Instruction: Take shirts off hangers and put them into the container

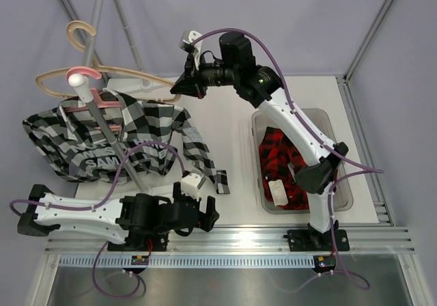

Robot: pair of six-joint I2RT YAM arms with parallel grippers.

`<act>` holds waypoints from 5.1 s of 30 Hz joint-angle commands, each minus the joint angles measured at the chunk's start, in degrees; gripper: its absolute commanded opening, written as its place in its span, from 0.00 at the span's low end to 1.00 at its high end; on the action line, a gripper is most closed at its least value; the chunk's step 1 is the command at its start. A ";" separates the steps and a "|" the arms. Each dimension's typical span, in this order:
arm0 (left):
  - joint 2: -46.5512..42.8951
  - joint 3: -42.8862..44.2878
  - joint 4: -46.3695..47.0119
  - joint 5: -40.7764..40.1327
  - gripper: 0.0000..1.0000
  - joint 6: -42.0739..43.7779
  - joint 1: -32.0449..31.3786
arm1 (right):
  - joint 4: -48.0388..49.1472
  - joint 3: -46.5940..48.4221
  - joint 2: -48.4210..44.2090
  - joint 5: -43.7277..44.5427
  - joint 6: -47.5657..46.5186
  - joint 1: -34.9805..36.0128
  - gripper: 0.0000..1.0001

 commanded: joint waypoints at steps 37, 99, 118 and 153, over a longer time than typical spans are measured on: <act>1.54 -2.98 8.34 2.09 0.99 -0.55 0.12 | -10.24 3.39 -4.82 -3.01 -9.77 5.11 0.69; -2.68 -5.27 12.29 3.68 0.99 4.10 -0.40 | 9.36 -11.09 -9.98 5.33 2.36 4.59 0.00; 8.38 27.05 10.21 -10.71 0.99 23.95 -1.37 | 8.66 -52.05 -50.67 31.87 10.51 1.34 0.00; 21.32 53.10 17.48 7.19 0.99 38.03 27.37 | -3.74 -62.87 -80.65 29.68 18.18 1.34 0.00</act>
